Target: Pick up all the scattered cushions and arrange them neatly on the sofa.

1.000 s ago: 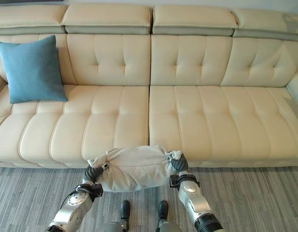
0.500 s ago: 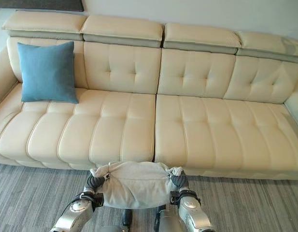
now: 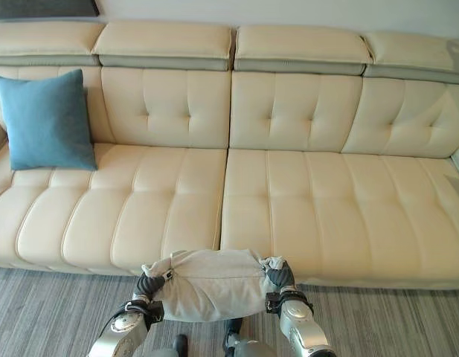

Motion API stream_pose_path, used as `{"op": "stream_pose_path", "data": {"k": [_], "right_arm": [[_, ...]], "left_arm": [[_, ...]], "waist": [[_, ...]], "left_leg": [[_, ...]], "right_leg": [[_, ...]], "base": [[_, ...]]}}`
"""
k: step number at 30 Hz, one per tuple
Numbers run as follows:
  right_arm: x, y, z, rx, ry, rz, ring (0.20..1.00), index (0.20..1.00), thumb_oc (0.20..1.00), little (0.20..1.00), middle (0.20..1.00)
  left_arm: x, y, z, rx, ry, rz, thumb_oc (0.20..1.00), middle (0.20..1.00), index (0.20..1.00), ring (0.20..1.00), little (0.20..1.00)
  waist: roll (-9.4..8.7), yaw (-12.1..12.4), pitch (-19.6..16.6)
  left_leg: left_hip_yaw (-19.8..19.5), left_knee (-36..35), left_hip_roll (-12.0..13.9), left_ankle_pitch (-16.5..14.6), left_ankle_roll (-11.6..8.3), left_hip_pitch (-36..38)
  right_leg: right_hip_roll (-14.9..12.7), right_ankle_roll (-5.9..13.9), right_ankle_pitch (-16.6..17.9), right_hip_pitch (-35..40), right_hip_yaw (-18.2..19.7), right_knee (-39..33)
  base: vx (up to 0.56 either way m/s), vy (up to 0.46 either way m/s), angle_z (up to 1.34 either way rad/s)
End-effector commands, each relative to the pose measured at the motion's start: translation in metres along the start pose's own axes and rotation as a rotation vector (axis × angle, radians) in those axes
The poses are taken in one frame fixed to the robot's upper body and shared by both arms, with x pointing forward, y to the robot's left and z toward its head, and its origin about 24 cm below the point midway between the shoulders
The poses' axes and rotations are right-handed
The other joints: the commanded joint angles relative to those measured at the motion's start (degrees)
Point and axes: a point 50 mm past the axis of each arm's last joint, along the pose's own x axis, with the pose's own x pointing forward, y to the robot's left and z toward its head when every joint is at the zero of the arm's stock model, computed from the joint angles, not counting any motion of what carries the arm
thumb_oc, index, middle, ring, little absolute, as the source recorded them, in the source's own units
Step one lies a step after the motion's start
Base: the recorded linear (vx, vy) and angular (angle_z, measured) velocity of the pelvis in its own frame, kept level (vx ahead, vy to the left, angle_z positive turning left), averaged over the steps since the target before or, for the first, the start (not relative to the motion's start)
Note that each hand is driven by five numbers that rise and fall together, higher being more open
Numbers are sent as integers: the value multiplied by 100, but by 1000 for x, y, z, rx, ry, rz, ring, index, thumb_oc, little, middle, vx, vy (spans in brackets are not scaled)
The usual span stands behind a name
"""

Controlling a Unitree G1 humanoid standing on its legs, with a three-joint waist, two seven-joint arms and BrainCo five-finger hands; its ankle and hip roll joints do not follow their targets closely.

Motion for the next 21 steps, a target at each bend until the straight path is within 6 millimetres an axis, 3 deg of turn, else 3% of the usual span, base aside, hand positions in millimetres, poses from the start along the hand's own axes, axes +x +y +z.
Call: {"op": "stream_pose_path", "data": {"k": [1, 4, 5, 6, 7, 11, 16, 21], "right_arm": [[6, -12, 45, -4, -208, -21, 200, 200, 200, 200, 200], [6, -10, 46, 4, -209, -14, 200, 200, 200, 200, 200], [6, -10, 46, 4, -208, -14, 200, 200, 200, 200, 200], [5, -9, 47, -5, -211, -4, 200, 200, 200, 200, 200], [4, -7, 47, -11, -215, 5, 200, 200, 200, 200, 200], [1, -1, 55, -32, -257, 32, 200, 200, 200, 200, 200], [-7, 7, 84, -54, -383, 56, 200, 200, 200, 200, 200], [-18, 15, 93, -82, -443, 78, 200, 200, 200, 200, 200]], "left_arm": [[7, 4, 51, -66, -232, 15, 200, 200, 200, 200, 200], [6, 4, 49, -61, -225, 12, 200, 200, 200, 200, 200], [6, 4, 49, -61, -225, 12, 200, 200, 200, 200, 200], [5, 2, 47, -49, -215, 4, 200, 200, 200, 200, 200], [4, 1, 45, -39, -210, -2, 200, 200, 200, 200, 200], [1, -1, 50, -14, -233, -17, 200, 200, 200, 200, 200], [-7, -2, 79, -57, -352, -21, 200, 200, 200, 200, 200], [-16, -6, 92, -77, -414, -49, 200, 200, 200, 200, 200]], "waist": [[81, 25, 36], [8, 59, 73], [5, 64, 80], [-9, 65, 51], [24, 51, 36], [79, 20, -2], [93, 3, 15], [75, -43, -224]], "left_leg": [[464, -66, -340, 601, 144, 678], [475, -603, -492, 53, 471, 351], [480, -622, -497, 57, 473, 373], [381, -1367, -577, -122, 585, 388], [285, -2058, -534, 153, 563, 420], [78, -3078, -490, 889, 379, 227], [298, -3078, -377, 982, 231, -61], [418, -3078, -378, 1021, 331, 184]], "right_leg": [[-162, 377, -581, 263, 104, -1], [-232, 424, -619, 390, 197, -1], [-236, 428, -623, 402, 202, -1], [-256, 454, -655, 493, 241, -1], [-247, 454, -686, 543, 240, -1], [-164, 390, -792, 749, 228, -1], [-143, 374, -876, 1008, 282, -1], [-226, 415, -1081, 1305, 239, 70]], "base": [[240, -172, -18], [168, -89, -21], [195, -39, -34], [207, -21, -31], [268, -22, -25], [183, 19, 0], [194, 97, 16], [289, 183, -3]]}}
